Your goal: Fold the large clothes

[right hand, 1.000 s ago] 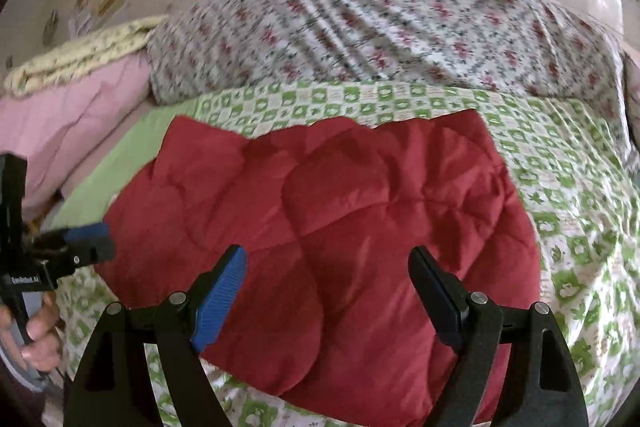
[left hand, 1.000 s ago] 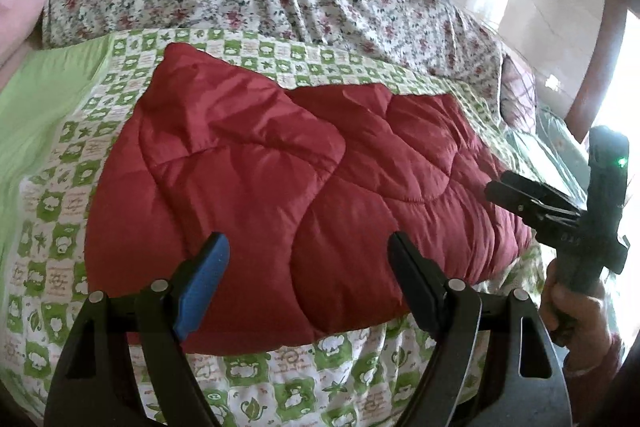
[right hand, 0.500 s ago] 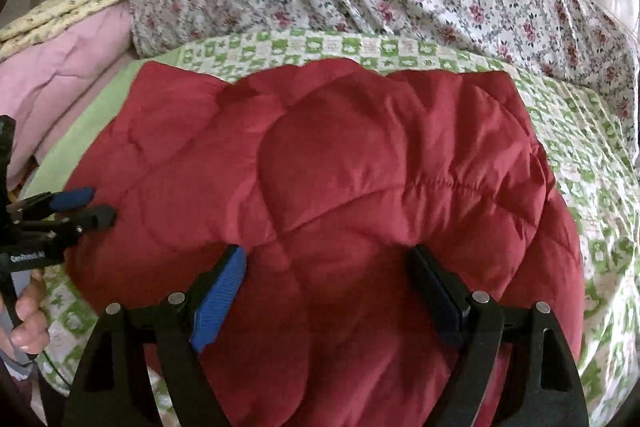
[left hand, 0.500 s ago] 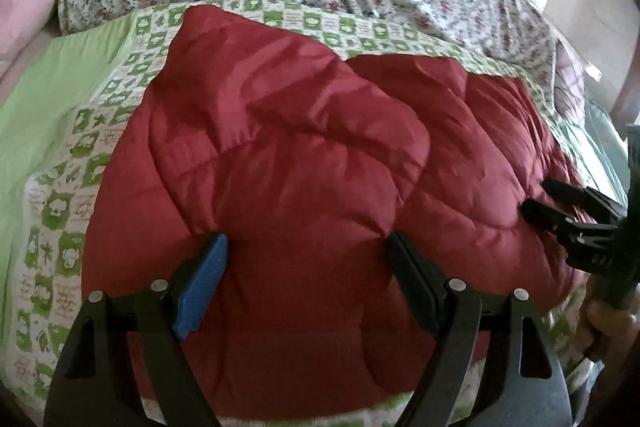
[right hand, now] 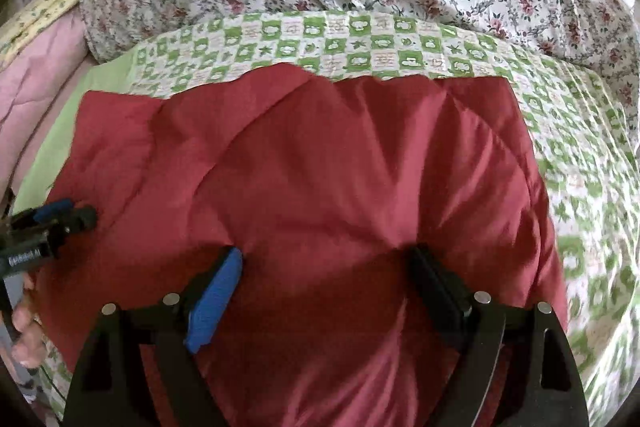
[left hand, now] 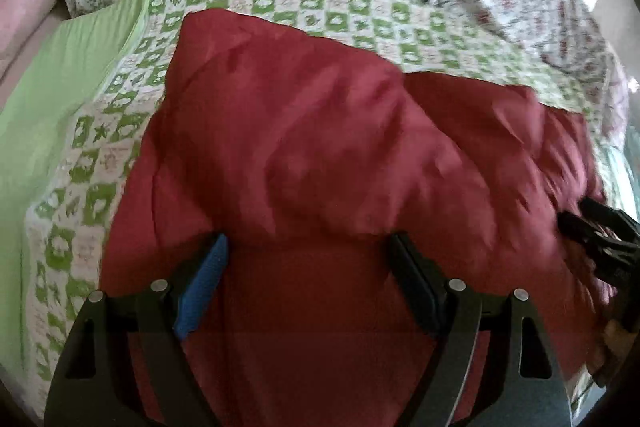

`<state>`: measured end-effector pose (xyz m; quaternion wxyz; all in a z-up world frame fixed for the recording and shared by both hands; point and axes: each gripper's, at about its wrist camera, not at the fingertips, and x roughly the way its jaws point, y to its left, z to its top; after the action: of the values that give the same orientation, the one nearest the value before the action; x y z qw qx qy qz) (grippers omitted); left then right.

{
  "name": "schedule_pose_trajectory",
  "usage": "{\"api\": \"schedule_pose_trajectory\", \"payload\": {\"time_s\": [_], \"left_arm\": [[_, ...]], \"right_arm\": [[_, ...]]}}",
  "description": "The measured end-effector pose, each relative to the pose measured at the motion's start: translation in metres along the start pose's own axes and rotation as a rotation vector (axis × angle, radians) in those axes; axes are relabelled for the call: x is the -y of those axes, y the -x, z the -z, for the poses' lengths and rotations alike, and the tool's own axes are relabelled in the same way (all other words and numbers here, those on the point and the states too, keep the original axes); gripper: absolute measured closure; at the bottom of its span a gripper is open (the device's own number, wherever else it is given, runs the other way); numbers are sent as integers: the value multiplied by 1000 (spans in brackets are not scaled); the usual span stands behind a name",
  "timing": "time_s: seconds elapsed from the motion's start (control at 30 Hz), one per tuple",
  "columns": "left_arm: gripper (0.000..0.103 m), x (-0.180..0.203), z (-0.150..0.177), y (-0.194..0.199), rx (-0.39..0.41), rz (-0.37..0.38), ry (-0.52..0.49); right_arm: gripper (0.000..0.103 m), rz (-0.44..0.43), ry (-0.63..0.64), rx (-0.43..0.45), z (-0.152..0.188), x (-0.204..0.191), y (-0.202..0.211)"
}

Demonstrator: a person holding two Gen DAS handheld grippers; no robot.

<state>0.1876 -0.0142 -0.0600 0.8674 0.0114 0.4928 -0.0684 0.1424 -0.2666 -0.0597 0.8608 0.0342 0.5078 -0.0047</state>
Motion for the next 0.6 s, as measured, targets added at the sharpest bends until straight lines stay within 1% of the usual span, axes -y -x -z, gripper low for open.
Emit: {"api": "schedule_pose_trajectory", "payload": {"time_s": [0.03, 0.13, 0.2, 0.37, 0.47, 0.5, 0.6], "left_arm": [[21, -2, -8, -9, -21, -17, 4], [21, -9, -24, -28, -65, -21, 40], [19, -17, -36, -41, -80, -53, 72], [16, -40, -50, -63, -110, -35, 191], [16, -48, -54, -71, -113, -42, 231], [14, -50, -54, -73, -114, -46, 242], [12, -58, -54, -78, -120, -27, 273]], "right_arm": [[16, -4, -10, -7, -3, 3, -4], [17, 7, -60, -17, -13, 20, -17], [17, 3, -106, -15, -15, 32, -23], [17, -27, -223, -5, -15, 59, -32], [17, -63, -289, 5, -14, 72, -35], [18, -75, -313, 10, -13, 77, -36], [18, -99, -370, 22, -12, 88, -38]]}}
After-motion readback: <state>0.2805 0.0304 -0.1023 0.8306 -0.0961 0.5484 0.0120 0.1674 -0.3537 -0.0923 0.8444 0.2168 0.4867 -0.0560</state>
